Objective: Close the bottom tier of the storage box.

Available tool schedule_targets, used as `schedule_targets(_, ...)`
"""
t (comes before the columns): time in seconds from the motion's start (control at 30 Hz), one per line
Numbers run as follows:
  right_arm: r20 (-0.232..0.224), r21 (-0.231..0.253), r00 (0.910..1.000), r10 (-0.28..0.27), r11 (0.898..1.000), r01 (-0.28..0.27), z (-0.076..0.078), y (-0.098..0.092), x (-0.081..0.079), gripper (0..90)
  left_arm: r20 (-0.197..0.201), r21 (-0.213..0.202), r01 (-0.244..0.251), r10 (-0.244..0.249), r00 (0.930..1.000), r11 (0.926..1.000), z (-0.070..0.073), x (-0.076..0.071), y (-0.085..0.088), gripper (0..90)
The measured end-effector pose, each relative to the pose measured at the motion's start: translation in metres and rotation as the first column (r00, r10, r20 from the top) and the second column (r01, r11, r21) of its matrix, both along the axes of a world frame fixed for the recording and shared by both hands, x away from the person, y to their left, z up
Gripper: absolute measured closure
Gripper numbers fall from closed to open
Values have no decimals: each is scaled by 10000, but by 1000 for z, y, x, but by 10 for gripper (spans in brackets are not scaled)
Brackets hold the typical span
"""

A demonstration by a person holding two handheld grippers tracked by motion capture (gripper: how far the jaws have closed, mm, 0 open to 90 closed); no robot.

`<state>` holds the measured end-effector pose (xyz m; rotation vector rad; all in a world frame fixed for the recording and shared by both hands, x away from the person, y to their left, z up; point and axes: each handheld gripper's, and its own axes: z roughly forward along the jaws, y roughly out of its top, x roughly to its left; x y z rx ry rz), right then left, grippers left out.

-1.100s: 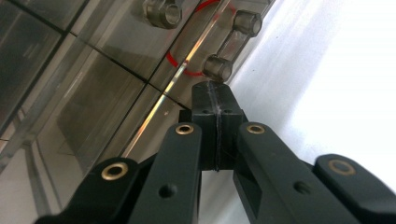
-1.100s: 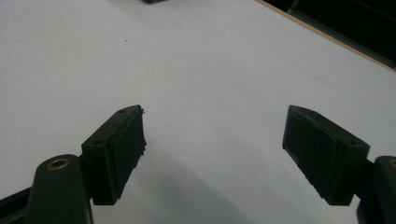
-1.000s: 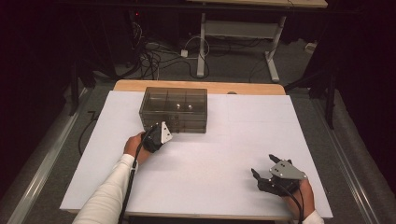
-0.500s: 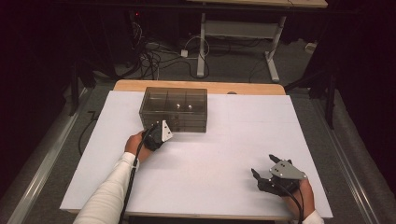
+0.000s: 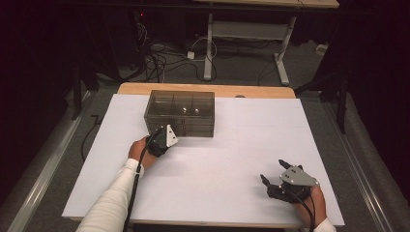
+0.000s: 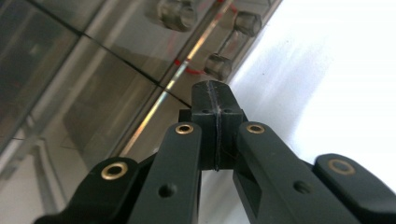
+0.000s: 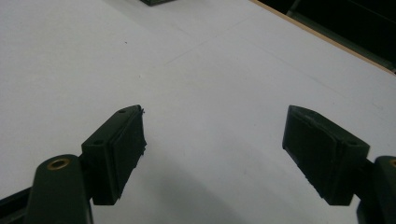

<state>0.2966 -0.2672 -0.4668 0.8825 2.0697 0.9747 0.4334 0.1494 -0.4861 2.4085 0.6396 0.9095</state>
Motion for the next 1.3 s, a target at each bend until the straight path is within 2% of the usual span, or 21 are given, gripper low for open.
schedule_targets(0.3, 20, -66, 9999, 114, 9999, -113, 0, 1, -1, 223, 104, -328, 18, -14, 9999, 9995, 8, -7, 4, 872)
schedule_targets(0.37, 6, -88, 9999, 135, 9999, -135, 0, 2, -1, 223, 163, -542, 31, -22, 9999, 9985, 11, -9, 6, 871)
schedule_targets(0.5, -58, -106, 9998, 198, 9997, -199, -2, 4, -1, 223, 320, -885, 50, -22, 9995, 9961, 17, -14, 8, 870)
schedule_targets(0.57, -56, -273, 9995, 314, 9991, -316, -3, 7, -2, 223, 497, -887, 89, -44, 9988, 9960, 20, -17, 8, 869)
schedule_targets(0.9, -29, -198, 9994, 350, 9992, -351, -2, 8, -2, 223, 958, -1544, 394, -247, 9951, 9872, 32, -28, 10, 819)
schedule_targets(1.03, -47, -249, 9992, 398, 9989, -399, -3, 8, -2, 223, 1106, -1740, 402, -210, 9936, 9839, 35, -32, 9, 732)
schedule_targets(1.1, -21, -236, 9992, 395, 9989, -395, -2, 8, -2, 223, 1077, -1854, 546, -350, 9936, 9811, 37, -34, 9, 727)
schedule_targets(1.3, -18, -145, 9995, 312, 9994, -313, -2, 7, -2, 223, 1181, -1920, 676, -453, 9920, 9791, 39, -37, 6, 562)
